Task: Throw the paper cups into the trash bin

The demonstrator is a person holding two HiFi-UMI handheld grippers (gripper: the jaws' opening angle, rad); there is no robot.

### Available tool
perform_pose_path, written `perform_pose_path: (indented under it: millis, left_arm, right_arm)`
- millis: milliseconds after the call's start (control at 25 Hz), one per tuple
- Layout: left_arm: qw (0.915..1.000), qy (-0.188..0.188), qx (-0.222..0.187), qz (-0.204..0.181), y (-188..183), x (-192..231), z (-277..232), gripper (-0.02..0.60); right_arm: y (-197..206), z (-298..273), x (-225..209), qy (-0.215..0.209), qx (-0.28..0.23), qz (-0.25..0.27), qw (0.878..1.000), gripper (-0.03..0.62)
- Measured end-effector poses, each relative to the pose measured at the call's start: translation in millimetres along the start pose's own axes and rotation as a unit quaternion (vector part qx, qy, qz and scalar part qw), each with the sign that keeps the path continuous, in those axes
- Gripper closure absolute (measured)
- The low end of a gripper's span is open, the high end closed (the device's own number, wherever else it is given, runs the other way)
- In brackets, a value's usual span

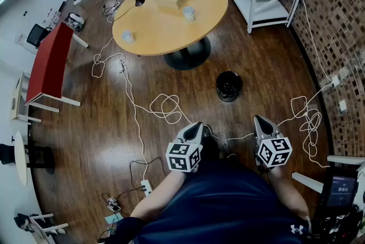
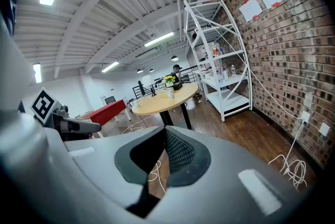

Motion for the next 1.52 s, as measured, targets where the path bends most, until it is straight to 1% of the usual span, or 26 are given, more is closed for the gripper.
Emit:
perform_pose_path:
  millis: [200, 320, 400, 520, 680, 800, 880, 960, 1040, 1120, 1240, 1360, 1400, 1480, 1520]
  left_arm:
    - [0.9999, 0.007, -0.011, 0.002, -22, 18, -34, 0.577]
    - [0.9996, 0.026, -0.005, 0.008, -32, 29, -75, 0.577]
    - [0.9992, 0.037, 0.000, 0.013, -46, 42, -111, 0.578]
    - [0.9988, 0.048, 0.001, 0.012, -82, 70, -155, 0.577]
    - [0.9977, 0.067, -0.007, -0.001, -137, 105, -197, 0.578]
    - [0.9970, 0.075, -0.011, -0.015, -169, 134, -225, 0.578]
    - [0.9969, 0.074, -0.015, -0.022, -185, 153, -239, 0.577]
    - [0.9975, 0.064, -0.021, -0.023, -193, 169, -250, 0.577]
    - [0.9980, 0.057, -0.023, -0.014, -202, 177, -258, 0.577]
    - [0.9987, 0.045, -0.025, -0.003, -211, 186, -262, 0.560]
    - [0.9992, 0.008, -0.038, 0.008, -212, 204, -255, 0.550]
    - [0.9980, -0.028, -0.047, 0.032, -208, 217, -240, 0.520]
    - [0.9972, -0.037, -0.047, 0.045, -209, 219, -235, 0.514]
    - [0.9945, -0.055, -0.047, 0.076, -212, 224, -225, 0.508]
    - [0.9927, -0.066, -0.048, 0.089, -211, 228, -221, 0.508]
  right_arm:
    - [-13, -37, -6, 0.002, 0.004, 0.008, 1.000, 0.585]
    - [-24, -69, -20, 0.011, 0.012, 0.017, 1.000, 0.585]
    - [-37, -98, -34, 0.023, 0.017, 0.021, 0.999, 0.585]
    - [-62, -144, -45, 0.041, 0.030, 0.024, 0.998, 0.585]
    - [-99, -205, -52, 0.051, 0.054, 0.037, 0.997, 0.585]
    - [-119, -249, -57, 0.057, 0.068, 0.043, 0.995, 0.585]
    - [-131, -273, -59, 0.058, 0.081, 0.056, 0.993, 0.585]
    - [-138, -293, -62, 0.048, 0.102, 0.077, 0.991, 0.585]
    - [-144, -316, -71, 0.031, 0.122, 0.097, 0.987, 0.583]
    - [-153, -347, -81, 0.011, 0.134, 0.115, 0.984, 0.583]
    - [-167, -396, -89, -0.024, 0.145, 0.154, 0.977, 0.583]
    - [-185, -444, -93, -0.058, 0.153, 0.198, 0.967, 0.579]
    - [-190, -460, -95, -0.068, 0.157, 0.209, 0.963, 0.567]
    - [-195, -490, -99, -0.086, 0.170, 0.223, 0.956, 0.486]
    - [-197, -503, -102, -0.092, 0.178, 0.227, 0.953, 0.456]
Point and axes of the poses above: the fingertips, and each gripper's own axes: z backward along the fingers, x to its left, y out of its underside, the point moved 6 cm from there along z, backward along the fingers, and after that the axes turned 10 degrees about -y, right-handed, at the moved point
